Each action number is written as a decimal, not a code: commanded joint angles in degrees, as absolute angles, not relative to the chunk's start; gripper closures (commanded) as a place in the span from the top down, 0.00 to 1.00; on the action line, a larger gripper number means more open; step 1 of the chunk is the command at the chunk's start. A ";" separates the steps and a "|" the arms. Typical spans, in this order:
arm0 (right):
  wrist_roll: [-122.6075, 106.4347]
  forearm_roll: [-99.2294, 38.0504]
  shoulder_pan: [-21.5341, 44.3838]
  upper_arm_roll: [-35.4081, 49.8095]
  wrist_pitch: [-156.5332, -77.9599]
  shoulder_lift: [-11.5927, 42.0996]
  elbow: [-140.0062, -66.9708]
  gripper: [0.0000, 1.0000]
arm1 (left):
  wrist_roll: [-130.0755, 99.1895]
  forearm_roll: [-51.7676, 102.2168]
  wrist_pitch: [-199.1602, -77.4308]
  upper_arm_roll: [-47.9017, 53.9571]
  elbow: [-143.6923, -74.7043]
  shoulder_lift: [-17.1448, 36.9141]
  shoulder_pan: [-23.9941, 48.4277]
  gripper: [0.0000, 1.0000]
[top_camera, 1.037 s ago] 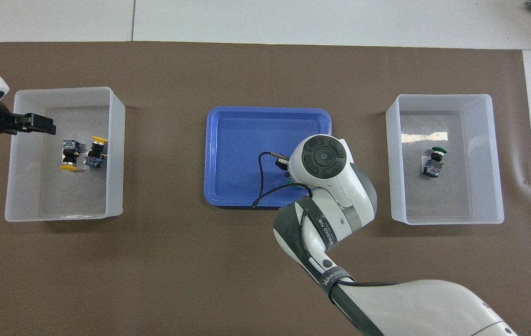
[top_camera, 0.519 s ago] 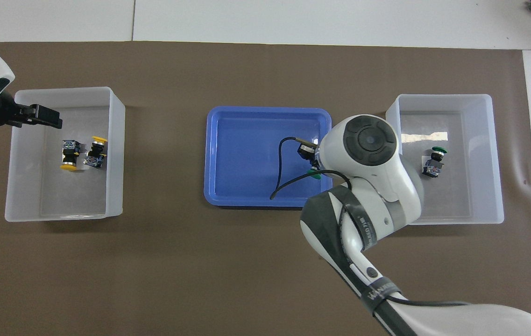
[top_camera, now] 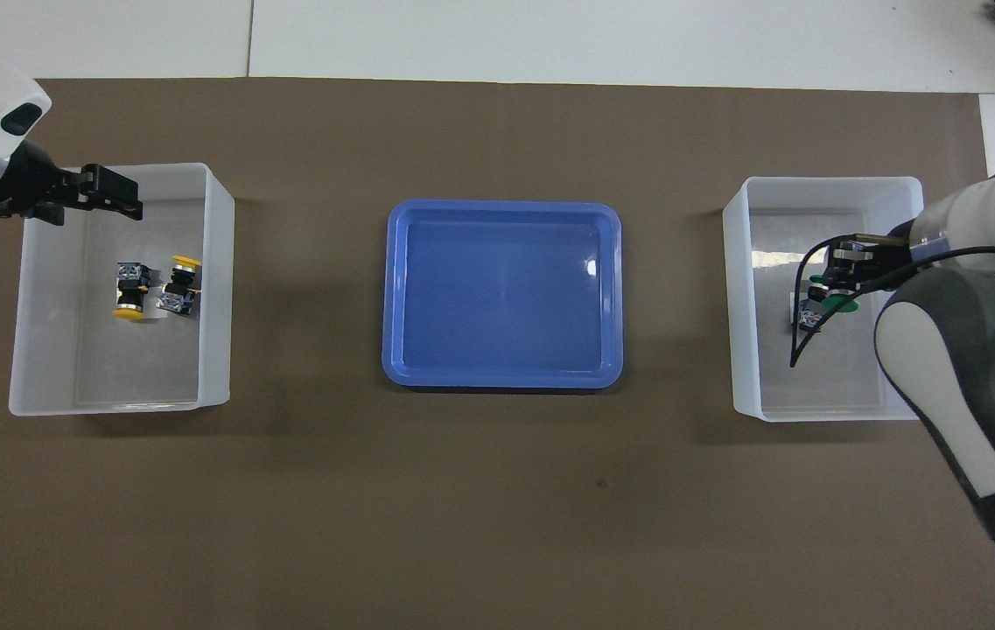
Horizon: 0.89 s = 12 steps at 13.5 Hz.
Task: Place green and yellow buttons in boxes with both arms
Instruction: 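Carry the green button into the right bin and open the right gripper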
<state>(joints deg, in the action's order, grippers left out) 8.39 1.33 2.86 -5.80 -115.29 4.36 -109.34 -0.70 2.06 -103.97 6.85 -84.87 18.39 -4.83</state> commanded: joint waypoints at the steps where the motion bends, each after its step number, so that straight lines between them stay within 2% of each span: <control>1: 1.34 1.14 -1.57 -4.83 -121.78 4.65 -115.03 0.00 | -3.34 1.85 -101.35 5.98 -82.00 20.22 -3.34 1.00; 3: -1.66 1.06 -4.12 -4.83 -129.08 5.53 -119.95 0.00 | -3.34 1.76 -95.49 5.63 -81.04 19.69 -3.78 1.00; 4: -1.84 0.97 -4.22 -4.83 -130.76 5.54 -122.06 0.00 | -3.34 1.76 -92.06 5.71 -77.82 19.69 -3.87 1.00; 5: -1.93 0.71 -4.31 -4.83 -131.04 5.54 -123.12 0.00 | -3.34 1.76 -87.93 5.71 -74.74 19.86 -3.69 1.00; 8: -1.58 -0.87 -4.22 -4.75 -132.00 5.27 -125.68 0.00 | -3.34 0.53 -80.88 5.89 -72.43 18.12 -3.08 1.00; 9: -1.15 -0.88 -3.70 -4.75 -132.62 5.27 -126.03 0.07 | -3.25 0.44 -79.03 5.89 -72.33 16.80 -3.08 1.00; 10: -0.88 -0.88 -3.34 -4.75 -132.80 5.36 -125.95 0.40 | -3.25 0.35 -77.27 5.98 -72.51 14.61 -3.08 1.00; 11: -0.97 -0.79 -3.17 -4.66 -132.80 5.54 -125.34 0.97 | -2.90 0.35 -76.91 6.06 -73.55 11.63 -3.16 1.00; 12: -0.88 -0.88 -2.38 -4.66 -132.80 5.54 -124.55 1.00 | -2.64 0.44 -77.25 6.15 -77.48 9.25 -3.43 1.00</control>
<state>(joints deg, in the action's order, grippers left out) -0.61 0.38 -3.08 -4.94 -131.85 6.83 -124.23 -2.96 1.37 -78.21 6.24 -72.60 14.55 -3.44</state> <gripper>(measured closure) 0.520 0.000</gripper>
